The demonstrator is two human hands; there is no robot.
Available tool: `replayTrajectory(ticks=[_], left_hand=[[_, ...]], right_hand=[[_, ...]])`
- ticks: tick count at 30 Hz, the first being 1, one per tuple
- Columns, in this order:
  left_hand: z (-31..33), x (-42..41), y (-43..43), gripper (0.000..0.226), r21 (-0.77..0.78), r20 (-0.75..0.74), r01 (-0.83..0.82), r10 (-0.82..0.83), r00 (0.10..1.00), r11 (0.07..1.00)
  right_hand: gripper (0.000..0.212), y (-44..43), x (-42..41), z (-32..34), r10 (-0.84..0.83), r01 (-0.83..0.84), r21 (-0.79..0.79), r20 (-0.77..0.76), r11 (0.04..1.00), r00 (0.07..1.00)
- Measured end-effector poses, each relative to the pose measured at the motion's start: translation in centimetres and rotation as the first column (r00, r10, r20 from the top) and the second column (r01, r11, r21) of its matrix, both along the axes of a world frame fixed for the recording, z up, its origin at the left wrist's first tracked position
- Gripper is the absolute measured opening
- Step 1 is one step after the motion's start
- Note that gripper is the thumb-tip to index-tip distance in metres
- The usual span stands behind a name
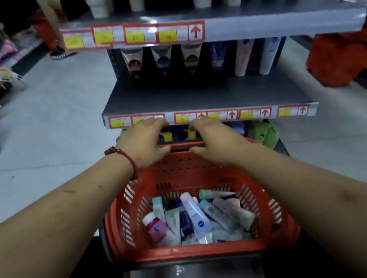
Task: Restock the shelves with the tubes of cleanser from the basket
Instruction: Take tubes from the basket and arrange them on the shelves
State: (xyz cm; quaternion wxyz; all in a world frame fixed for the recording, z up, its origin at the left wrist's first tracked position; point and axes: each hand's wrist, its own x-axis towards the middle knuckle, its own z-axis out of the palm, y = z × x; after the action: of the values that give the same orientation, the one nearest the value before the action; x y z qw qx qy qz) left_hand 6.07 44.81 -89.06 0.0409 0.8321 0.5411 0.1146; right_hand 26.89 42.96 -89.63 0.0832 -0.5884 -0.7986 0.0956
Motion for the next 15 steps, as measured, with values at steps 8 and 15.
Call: replayTrajectory(ticks=[8,15], left_hand=[[-12.1,-0.5,-4.0,0.060,-0.309,-0.012,-0.060,0.059,0.998,0.949],[-19.3,0.2,-4.5,0.051,-0.498,-0.057,-0.014,-0.017,0.998,0.867]], right_hand=[[0.066,-3.1,0.3,-11.7,-0.001,0.004,-0.287,0.011,0.958,1.000],[0.065,-4.4,1.3,-20.0,-0.050,0.076,-0.504,0.065,0.860,0.997]])
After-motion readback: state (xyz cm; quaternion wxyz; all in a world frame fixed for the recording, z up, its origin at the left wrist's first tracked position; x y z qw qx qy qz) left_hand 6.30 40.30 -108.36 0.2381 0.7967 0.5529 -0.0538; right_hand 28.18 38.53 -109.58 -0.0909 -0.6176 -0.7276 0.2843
